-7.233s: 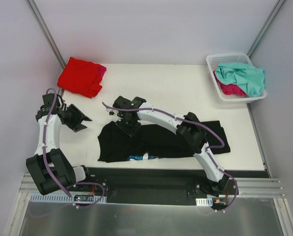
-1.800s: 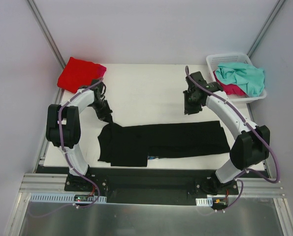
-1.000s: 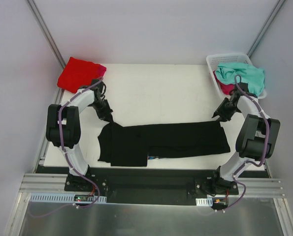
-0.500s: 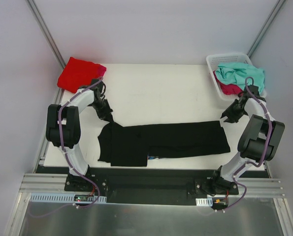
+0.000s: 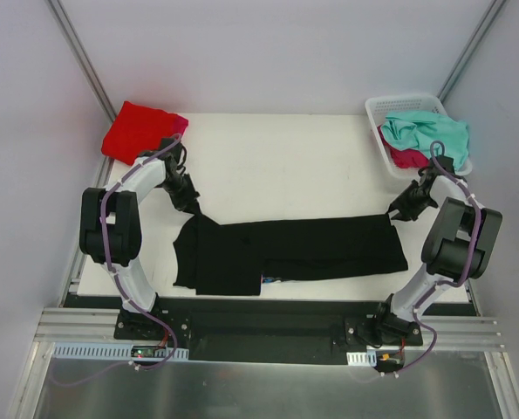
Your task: Fold and stack the t-shirts
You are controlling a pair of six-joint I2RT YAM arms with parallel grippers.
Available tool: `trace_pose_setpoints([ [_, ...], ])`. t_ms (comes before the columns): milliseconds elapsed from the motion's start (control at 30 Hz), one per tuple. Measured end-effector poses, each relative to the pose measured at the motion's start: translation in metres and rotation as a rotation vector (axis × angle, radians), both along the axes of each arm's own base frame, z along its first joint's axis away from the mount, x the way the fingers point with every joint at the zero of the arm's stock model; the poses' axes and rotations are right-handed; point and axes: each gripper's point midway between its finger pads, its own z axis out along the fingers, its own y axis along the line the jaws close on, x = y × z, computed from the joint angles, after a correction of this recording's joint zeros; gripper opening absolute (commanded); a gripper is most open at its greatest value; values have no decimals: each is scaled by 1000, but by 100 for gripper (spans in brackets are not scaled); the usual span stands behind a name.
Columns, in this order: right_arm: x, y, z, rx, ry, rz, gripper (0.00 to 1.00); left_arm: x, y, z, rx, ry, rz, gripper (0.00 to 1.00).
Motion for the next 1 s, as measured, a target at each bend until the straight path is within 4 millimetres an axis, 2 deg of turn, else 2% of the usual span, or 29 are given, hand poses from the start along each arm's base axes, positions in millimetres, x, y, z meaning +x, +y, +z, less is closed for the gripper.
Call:
trace_pose_setpoints([
  [200, 1, 4, -2, 24, 1, 2, 25, 0, 0, 0, 0, 0, 0, 0],
  [433, 1, 4, -2, 23, 1, 0, 2, 0, 0, 0, 0, 0, 0, 0],
  [1000, -2, -5, -5, -25, 23, -24, 1, 1, 2, 0, 0, -1, 7, 0],
])
